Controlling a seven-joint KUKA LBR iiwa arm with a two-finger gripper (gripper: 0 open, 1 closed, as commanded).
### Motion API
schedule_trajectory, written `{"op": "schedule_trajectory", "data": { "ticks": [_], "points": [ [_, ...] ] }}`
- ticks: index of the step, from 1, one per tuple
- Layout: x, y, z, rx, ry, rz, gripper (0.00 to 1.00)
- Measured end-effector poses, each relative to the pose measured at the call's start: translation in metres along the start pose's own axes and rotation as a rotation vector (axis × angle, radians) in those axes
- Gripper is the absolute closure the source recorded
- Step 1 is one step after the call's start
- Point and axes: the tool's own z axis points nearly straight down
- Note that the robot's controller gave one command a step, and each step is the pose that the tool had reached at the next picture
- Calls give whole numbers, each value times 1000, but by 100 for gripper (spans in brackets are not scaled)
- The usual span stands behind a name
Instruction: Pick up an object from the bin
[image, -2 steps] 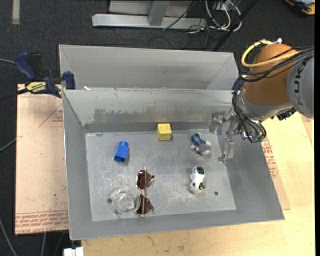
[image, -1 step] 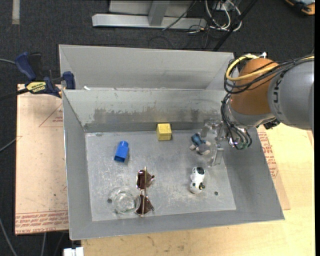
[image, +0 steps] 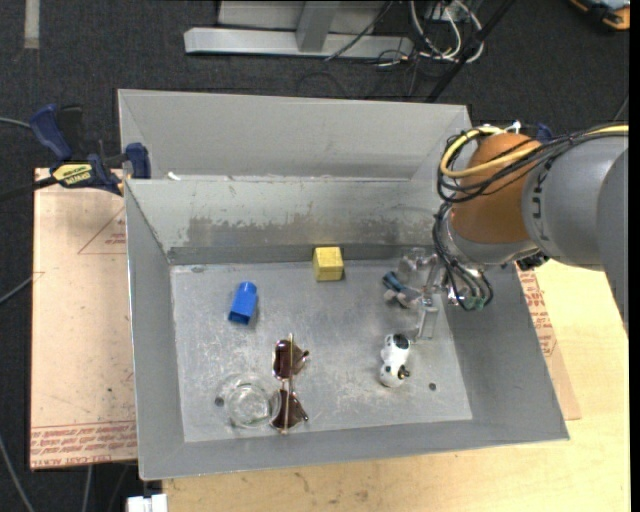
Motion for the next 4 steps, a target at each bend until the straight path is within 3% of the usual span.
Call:
{"op": "schedule_trajectory", "data": {
  "ticks": [1,2,3,4],
  "points": [
    [-21,4,-12,1,-3,-50,0],
    [-20,1,-11,1,-2,173,0],
    [-22,5,-12,1,-6,-50,100],
    [-22,5,-12,1,-6,-50,100]
  ]
}}
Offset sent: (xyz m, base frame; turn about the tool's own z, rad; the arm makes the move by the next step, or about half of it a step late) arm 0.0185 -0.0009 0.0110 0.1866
